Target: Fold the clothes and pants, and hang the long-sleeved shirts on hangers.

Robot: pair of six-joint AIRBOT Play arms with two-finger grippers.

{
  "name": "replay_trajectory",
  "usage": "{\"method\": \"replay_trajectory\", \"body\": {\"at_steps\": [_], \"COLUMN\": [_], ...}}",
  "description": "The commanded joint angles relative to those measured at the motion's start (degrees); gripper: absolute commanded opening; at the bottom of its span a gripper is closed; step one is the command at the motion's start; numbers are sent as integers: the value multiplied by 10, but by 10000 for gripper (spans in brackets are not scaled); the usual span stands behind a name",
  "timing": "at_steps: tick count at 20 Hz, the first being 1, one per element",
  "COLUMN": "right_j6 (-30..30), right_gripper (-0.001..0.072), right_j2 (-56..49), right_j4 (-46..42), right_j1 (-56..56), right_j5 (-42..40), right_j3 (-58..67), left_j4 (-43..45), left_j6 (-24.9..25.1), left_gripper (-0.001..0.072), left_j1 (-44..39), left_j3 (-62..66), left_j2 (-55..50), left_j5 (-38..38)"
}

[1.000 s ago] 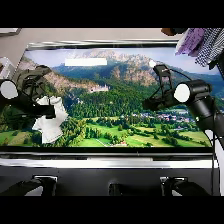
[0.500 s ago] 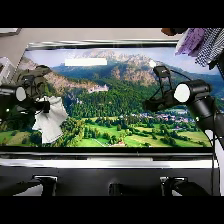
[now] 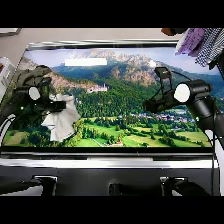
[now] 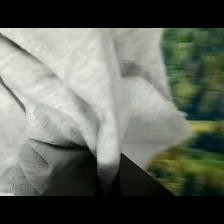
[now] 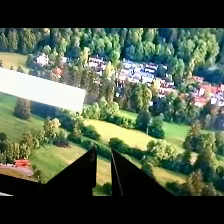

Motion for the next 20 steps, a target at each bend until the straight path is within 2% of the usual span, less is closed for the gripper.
{"method": "replay_trajectory", "body": {"at_steps": [1, 4, 6, 8, 10, 11, 12, 13, 14, 15, 18, 20], "right_j6": [17, 15, 9, 0, 0, 0, 4, 17, 36, 56, 89, 82], "right_gripper": [131, 131, 132, 133, 135, 142, 156, 253, 388, 442, 444, 442], "right_j2": [6, 40, 71, 107, 136, 146, 151, 152, 152, 152, 152, 150], "right_j4": [-3, -44, -90, -145, -184, -200, -211, -212, -211, -211, -190, -77], "right_j1": [1, 1, 1, 1, 1, 0, -1, -9, -21, -37, -134, -240], "right_j5": [48, 86, 108, 123, 125, 124, 121, 114, 103, 93, 59, 28], "right_j3": [1, 1, 1, 0, 0, 0, 0, 0, -1, -1, -1, -20], "left_j4": [-146, -214, -222, -223, -223, -223, -222, -223, -222, -215, -141, -106], "left_j6": [28, 26, 2, -21, -20, -20, -20, -20, -20, -19, -14, 16], "left_gripper": [16, 17, 17, 17, 21, 75, 218, 380, 501, 547, 547, 547], "left_j1": [-88, -203, -274, -325, -357, -363, -360, -350, -332, -306, -210, -146], "left_j3": [44, 63, 63, 63, 63, 63, 63, 63, 64, 64, 63, 63], "left_j2": [14, 12, -3, -39, -76, -89, -92, -89, -78, -61, 16, 70], "left_j5": [3, 64, 103, 110, 110, 110, 110, 108, 97, 75, -16, -69]}}
